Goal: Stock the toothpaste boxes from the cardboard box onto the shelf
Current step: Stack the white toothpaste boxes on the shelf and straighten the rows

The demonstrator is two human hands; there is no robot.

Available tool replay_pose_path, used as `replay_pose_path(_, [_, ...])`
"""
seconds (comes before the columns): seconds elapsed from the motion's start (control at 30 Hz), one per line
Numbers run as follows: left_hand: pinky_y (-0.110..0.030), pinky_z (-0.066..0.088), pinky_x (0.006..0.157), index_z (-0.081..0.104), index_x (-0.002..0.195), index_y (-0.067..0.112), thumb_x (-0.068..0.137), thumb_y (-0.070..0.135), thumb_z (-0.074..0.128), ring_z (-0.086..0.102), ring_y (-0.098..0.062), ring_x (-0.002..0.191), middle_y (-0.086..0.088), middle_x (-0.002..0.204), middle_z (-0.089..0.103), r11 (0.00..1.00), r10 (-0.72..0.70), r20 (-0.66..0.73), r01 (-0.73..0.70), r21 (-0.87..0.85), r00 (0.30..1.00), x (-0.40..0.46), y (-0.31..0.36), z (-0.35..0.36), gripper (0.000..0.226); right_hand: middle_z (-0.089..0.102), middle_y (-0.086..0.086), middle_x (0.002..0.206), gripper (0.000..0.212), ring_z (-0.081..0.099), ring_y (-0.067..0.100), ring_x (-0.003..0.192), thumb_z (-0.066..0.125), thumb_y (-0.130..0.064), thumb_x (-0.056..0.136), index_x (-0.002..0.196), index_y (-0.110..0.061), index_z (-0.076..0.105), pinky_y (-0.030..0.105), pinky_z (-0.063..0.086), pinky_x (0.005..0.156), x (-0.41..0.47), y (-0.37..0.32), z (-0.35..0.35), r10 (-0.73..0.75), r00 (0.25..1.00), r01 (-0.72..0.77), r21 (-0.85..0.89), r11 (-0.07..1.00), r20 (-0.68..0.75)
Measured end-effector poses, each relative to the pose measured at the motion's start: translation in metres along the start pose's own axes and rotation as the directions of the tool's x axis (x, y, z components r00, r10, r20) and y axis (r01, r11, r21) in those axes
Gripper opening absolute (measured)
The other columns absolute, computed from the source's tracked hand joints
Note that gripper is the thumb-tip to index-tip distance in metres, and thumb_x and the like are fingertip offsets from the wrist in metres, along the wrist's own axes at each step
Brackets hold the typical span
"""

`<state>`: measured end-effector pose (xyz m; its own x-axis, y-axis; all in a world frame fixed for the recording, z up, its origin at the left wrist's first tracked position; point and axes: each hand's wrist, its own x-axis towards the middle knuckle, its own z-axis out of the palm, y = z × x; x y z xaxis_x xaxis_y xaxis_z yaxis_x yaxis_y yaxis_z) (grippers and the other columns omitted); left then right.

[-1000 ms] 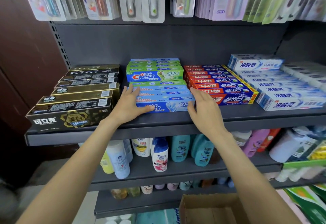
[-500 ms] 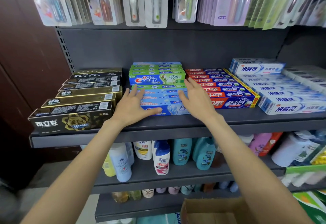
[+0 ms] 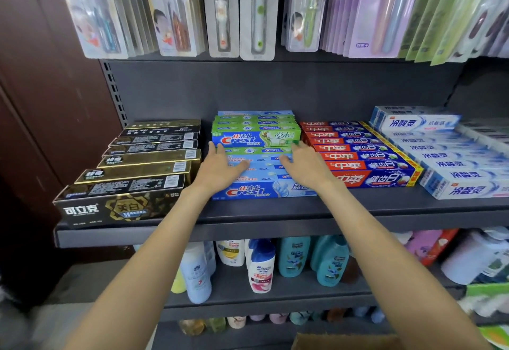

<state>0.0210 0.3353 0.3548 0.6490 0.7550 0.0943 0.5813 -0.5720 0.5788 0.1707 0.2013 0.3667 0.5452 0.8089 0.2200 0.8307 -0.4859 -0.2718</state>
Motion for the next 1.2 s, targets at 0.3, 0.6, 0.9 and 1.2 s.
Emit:
replay_pose_path(0.3, [-0.035, 0.038, 0.102, 0.005, 0.150, 0.010, 0.086, 0.054, 0.055, 0.035, -0.024, 0.136, -0.011, 0.158, -0.001, 1.000, 0.009, -0.034, -0.009, -0.023, 0.999, 0.003, 0.000, 0.003, 0.092, 0.040, 0.020, 0.140, 0.049, 0.049, 0.033, 0.121, 0.041, -0.033, 0.099, 0.132, 0.003, 0.042, 0.036, 0.042, 0.095, -0.001, 0.001, -0.001, -0.018, 0.999, 0.019, 0.035, 0.999, -0.033])
replay_pose_path(0.6, [-0.033, 0.032, 0.107, 0.004, 0.150, 0.008, 0.083, 0.047, 0.064, 0.029, -0.024, 0.139, -0.013, 0.157, -0.005, 0.994, 0.008, -0.095, -0.019, -0.107, 0.995, 0.005, -0.002, 0.001, 0.098, 0.050, 0.017, 0.127, 0.040, 0.056, 0.029, 0.106, 0.044, -0.030, 0.097, 0.121, 0.002, 0.051, 0.030, 0.042, 0.079, 0.000, 0.002, -0.004, -0.038, 0.991, 0.042, 0.031, 0.999, -0.128])
replay_pose_path(0.9, [-0.038, 0.023, 0.113, 0.008, 0.150, 0.005, 0.086, 0.053, 0.056, 0.013, -0.027, 0.145, -0.015, 0.158, 0.004, 0.998, 0.023, -0.228, -0.036, -0.056, 0.973, 0.058, 0.023, -0.024, 0.093, 0.006, 0.017, 0.157, 0.071, 0.009, 0.031, 0.145, 0.047, -0.046, 0.094, 0.150, -0.015, 0.016, 0.040, 0.016, 0.117, 0.060, 0.012, -0.041, -0.051, 0.999, 0.051, 0.059, 0.997, -0.011])
replay_pose_path(1.2, [-0.041, 0.029, 0.110, 0.027, 0.146, 0.013, 0.068, 0.079, 0.051, 0.021, -0.028, 0.142, -0.013, 0.156, 0.017, 0.999, -0.042, -0.108, 0.045, 0.023, 0.993, 0.085, 0.015, -0.017, 0.105, 0.000, 0.012, 0.158, 0.067, 0.007, 0.029, 0.145, 0.032, -0.055, 0.095, 0.150, -0.021, 0.016, 0.040, 0.014, 0.116, 0.117, 0.004, -0.016, 0.088, 0.977, -0.106, 0.083, 0.991, 0.194])
